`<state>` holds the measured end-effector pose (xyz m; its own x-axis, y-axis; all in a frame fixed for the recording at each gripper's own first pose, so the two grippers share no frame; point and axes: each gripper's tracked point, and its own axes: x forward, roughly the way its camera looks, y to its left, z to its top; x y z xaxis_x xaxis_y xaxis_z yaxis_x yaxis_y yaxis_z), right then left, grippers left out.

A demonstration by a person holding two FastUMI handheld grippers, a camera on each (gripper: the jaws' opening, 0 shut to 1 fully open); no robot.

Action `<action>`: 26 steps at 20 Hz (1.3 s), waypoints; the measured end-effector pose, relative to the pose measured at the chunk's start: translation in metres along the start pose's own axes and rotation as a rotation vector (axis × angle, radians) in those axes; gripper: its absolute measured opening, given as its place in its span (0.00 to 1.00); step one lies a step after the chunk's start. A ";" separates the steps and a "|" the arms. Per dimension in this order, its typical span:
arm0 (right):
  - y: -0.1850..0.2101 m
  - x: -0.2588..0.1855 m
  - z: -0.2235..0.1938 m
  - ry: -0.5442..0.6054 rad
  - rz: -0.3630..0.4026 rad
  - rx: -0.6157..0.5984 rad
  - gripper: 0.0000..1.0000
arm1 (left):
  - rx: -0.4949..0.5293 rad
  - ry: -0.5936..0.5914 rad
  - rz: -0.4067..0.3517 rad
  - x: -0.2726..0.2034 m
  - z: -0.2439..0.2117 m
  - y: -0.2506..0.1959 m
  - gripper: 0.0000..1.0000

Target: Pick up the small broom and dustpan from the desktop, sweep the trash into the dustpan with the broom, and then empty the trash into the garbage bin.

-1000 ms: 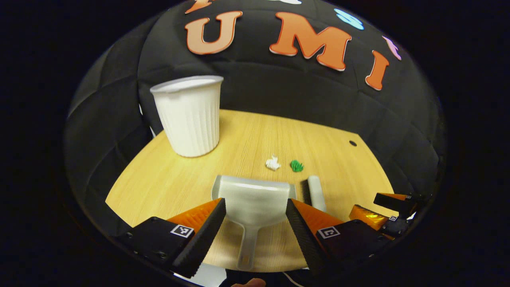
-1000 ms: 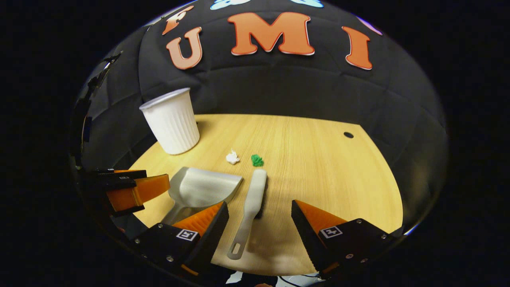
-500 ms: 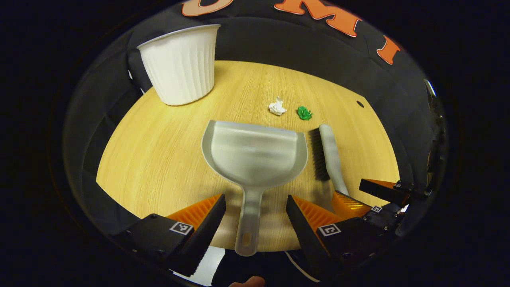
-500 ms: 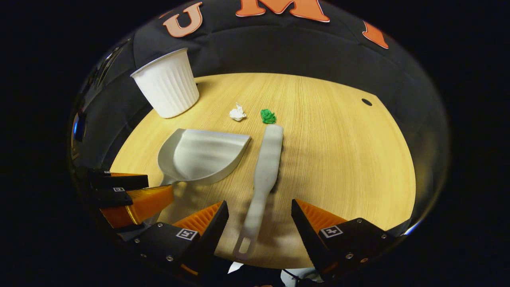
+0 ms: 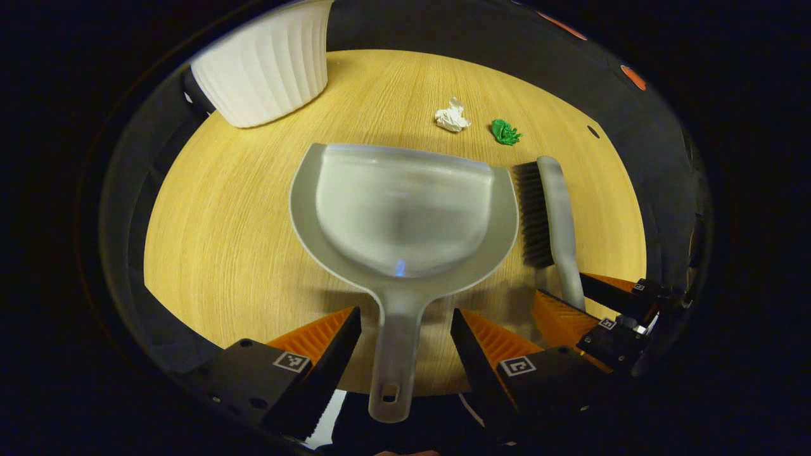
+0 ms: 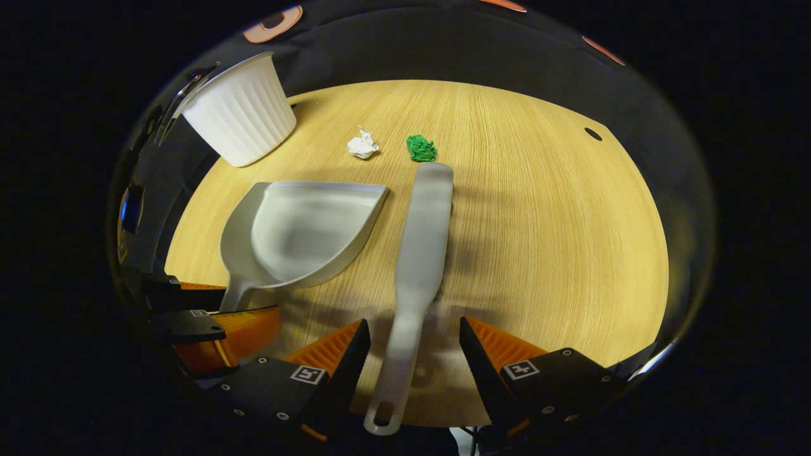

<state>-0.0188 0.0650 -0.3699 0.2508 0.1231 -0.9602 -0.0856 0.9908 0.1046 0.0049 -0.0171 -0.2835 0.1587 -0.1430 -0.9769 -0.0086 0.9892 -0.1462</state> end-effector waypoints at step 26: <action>-0.037 0.030 0.064 0.052 -0.006 0.150 0.16 | 0.210 0.135 -0.039 -0.008 0.017 0.019 0.28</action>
<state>0.0534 0.0357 -0.3859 0.1999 0.1175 -0.9727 0.0613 0.9893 0.1321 0.0200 0.0038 -0.2754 0.0210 -0.1701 -0.9852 0.2028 0.9657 -0.1624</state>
